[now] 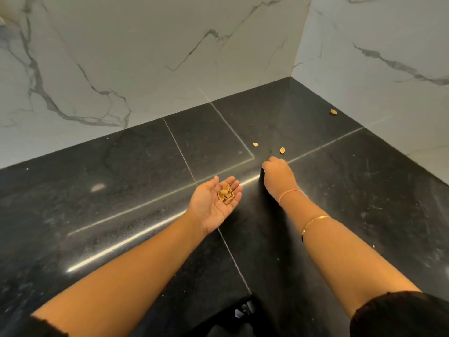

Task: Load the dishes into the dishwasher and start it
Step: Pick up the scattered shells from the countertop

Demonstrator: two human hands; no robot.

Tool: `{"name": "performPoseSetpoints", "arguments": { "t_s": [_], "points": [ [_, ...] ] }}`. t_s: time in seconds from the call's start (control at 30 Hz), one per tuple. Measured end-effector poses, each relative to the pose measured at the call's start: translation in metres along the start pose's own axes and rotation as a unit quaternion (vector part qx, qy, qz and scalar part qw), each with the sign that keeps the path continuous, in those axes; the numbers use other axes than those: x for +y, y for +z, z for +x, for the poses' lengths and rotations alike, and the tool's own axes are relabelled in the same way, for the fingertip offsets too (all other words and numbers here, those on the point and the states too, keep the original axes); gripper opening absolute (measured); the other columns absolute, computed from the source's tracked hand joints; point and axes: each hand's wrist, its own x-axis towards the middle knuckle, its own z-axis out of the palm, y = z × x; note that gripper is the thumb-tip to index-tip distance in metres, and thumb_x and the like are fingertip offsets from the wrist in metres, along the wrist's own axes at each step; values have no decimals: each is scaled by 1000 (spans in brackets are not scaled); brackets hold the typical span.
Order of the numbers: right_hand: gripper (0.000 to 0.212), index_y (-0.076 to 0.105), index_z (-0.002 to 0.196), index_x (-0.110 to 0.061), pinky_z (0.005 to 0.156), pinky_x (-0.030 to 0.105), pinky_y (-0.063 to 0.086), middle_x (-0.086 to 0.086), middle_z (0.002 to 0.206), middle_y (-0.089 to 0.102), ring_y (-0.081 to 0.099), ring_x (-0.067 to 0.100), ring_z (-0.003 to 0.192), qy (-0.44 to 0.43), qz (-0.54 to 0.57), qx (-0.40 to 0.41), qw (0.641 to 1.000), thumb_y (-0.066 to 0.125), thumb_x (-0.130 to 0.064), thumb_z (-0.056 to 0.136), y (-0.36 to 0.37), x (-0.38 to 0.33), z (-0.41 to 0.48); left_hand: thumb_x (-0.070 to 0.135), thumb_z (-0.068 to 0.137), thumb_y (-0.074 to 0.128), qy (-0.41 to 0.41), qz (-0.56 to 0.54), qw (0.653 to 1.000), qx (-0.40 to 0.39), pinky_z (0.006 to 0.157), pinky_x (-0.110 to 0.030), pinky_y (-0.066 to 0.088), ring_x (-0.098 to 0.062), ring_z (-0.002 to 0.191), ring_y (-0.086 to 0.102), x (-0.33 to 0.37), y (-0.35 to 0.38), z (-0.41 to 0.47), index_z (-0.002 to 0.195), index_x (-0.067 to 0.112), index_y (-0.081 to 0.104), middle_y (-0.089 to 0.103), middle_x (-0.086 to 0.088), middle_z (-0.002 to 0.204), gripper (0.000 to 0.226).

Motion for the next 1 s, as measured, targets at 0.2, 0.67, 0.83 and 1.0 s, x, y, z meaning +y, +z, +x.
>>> {"name": "performPoseSetpoints", "arguments": {
  "t_s": [0.2,0.67,0.83,1.0],
  "points": [
    [14,63,87,-2,69,27,37,13,91,60,55,26,85,72,213,48,973,50,-3,84,12,-6,-16,27,101,35,-9,46,999,14,92,-36,46,-27,98,61,2,-2,14,117,-1,55,61,-16,110,39],
    [27,67,109,-8,85,5,40,3,110,64,58,10,101,14,404,86,911,48,0,92,-10,-33,-15,16,101,29,-18,10,1000,0,100,-36,45,-27,104,58,10,15,48,125,-3,50,58,-18,115,37],
    [59,28,147,-11,109,30,27,8,155,18,24,27,140,39,252,-62,965,34,7,91,-4,-17,46,14,102,30,2,18,999,42,108,-36,38,-29,125,48,21,16,58,129,-5,48,52,-18,132,38],
    [42,41,133,-6,95,36,40,12,138,40,41,34,121,5,-3,-47,999,40,-1,92,5,-18,67,14,101,31,9,33,998,47,105,-36,40,-30,124,49,29,18,68,129,-4,48,52,-19,132,37]
  ]
}}
